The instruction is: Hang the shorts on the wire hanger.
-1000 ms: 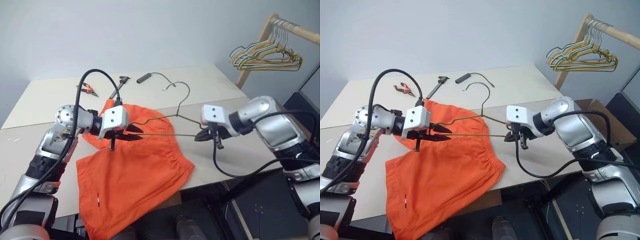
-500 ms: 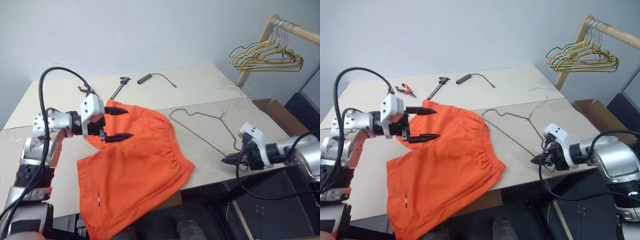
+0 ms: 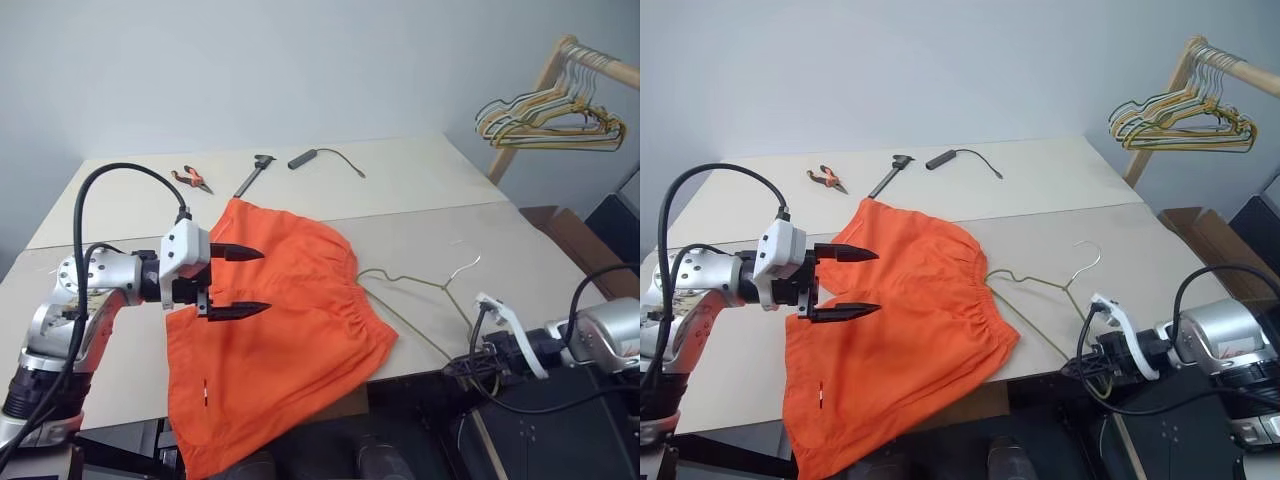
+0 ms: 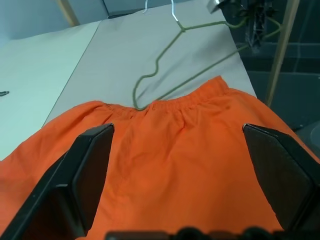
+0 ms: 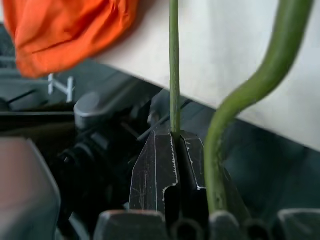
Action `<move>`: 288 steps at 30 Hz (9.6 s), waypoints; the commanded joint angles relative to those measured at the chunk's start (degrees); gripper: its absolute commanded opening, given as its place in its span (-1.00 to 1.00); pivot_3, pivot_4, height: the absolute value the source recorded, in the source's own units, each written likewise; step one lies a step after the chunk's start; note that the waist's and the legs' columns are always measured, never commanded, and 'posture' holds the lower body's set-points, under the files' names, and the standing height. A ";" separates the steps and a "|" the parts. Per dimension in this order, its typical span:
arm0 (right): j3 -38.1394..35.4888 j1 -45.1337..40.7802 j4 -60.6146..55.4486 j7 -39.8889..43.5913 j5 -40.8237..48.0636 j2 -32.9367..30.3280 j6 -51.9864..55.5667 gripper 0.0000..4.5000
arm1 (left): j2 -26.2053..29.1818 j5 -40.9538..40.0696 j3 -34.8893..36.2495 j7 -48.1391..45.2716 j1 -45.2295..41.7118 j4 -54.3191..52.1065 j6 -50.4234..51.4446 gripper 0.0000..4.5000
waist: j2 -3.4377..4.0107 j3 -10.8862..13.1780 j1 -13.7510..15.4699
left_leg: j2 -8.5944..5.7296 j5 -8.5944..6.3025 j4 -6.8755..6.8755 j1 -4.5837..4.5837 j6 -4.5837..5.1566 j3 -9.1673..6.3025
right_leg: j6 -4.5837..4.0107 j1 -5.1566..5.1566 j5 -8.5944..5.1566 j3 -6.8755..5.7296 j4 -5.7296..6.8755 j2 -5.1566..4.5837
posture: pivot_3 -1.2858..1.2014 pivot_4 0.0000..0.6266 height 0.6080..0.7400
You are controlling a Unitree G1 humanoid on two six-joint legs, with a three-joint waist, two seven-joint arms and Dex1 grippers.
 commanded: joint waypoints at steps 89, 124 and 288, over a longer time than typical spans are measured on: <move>14.59 -14.97 9.36 6.93 4.84 6.50 0.80 -1.00 | 5.29 0.92 1.15 -2.93 2.46 -1.48 -5.97 0.99 | -0.04 0.46 5.20 | 0.10 -0.06 -0.20 -0.42 0.09 0.63 | -0.17 -0.51 -0.05 -0.04 -0.23 0.07 | 0.03 -0.87 1.00; 31.34 -18.82 -10.92 22.17 7.73 -11.21 -9.12 -1.00 | 5.65 1.28 1.07 -2.13 5.91 -4.43 -6.43 0.99 | 0.12 0.70 6.96 | 0.13 -0.06 -0.21 -0.46 0.08 0.56 | -0.21 -0.57 -0.05 -0.20 -0.20 0.05 | 0.05 -0.87 1.00; -9.49 7.28 -24.62 -27.49 -12.46 26.74 -27.07 0.98 | -3.88 18.55 -16.71 -20.04 -47.80 62.03 -31.81 -1.00 | -0.01 0.47 -3.36 | -0.01 -0.04 0.69 -1.30 0.09 -0.18 | -0.07 -1.38 -0.08 -0.07 0.87 0.06 | -0.08 -0.89 1.00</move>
